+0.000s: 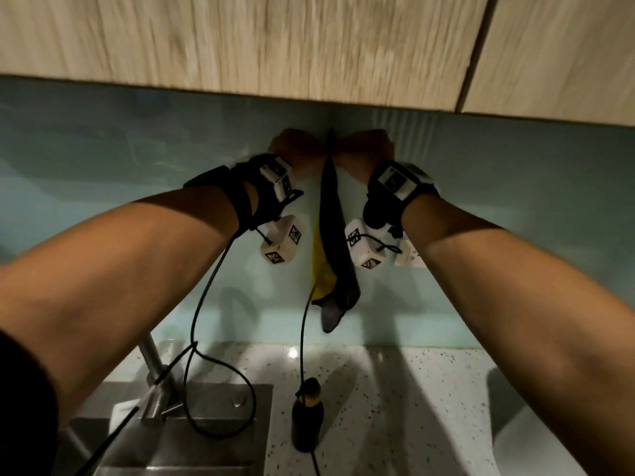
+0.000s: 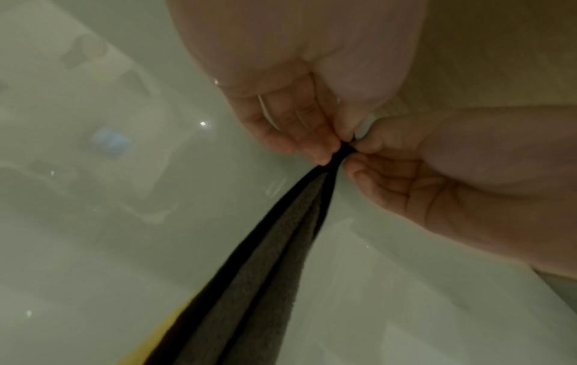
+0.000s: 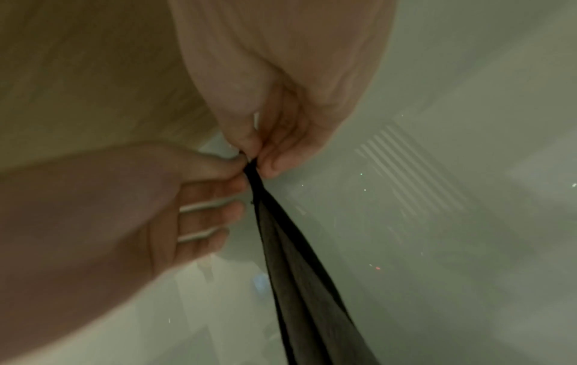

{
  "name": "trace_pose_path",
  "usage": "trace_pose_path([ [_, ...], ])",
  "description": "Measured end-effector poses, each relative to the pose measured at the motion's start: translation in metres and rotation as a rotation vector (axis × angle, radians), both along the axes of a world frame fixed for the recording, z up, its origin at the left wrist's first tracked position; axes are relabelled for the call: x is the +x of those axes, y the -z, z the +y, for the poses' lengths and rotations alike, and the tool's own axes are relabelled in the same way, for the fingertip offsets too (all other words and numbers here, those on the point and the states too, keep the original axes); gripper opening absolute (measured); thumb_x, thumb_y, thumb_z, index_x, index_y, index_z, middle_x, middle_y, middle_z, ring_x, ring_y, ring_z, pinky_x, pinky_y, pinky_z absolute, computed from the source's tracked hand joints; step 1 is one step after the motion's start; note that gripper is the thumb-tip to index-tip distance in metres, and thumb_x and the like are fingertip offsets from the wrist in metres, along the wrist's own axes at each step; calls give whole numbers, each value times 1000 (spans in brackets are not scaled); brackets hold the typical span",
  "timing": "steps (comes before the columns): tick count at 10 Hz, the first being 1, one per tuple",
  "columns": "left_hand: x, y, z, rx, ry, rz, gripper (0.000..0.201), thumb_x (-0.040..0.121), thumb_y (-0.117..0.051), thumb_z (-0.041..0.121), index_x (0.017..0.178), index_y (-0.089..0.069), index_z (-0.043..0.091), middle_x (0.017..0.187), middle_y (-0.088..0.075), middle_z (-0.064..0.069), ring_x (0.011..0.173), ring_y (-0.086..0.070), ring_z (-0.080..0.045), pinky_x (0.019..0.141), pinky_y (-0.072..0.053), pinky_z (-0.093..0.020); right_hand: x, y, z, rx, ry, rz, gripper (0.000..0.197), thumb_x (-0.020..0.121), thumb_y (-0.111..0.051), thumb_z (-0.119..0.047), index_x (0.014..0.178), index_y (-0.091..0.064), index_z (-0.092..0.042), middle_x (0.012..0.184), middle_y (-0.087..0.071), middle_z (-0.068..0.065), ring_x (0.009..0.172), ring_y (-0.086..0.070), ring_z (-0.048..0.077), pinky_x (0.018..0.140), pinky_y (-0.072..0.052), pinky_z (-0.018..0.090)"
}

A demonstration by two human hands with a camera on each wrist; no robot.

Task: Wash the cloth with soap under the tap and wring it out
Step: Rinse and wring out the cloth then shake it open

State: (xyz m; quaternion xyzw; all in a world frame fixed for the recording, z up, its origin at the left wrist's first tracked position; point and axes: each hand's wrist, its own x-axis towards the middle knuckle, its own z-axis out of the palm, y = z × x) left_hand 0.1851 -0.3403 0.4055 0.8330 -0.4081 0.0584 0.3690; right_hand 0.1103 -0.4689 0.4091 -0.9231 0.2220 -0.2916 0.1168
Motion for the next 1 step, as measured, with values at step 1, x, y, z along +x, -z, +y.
trace_pose_path([
  [1, -14, 24, 30, 19, 67, -38, 6, 84, -67, 27, 86, -69, 21, 88, -73, -3, 80, -73, -22, 80, -59, -32, -31, 26, 6, 288, -85, -96, 24, 87, -65, -23, 107, -75, -17, 116, -72, 8, 111, -65, 24, 97, -51, 37],
])
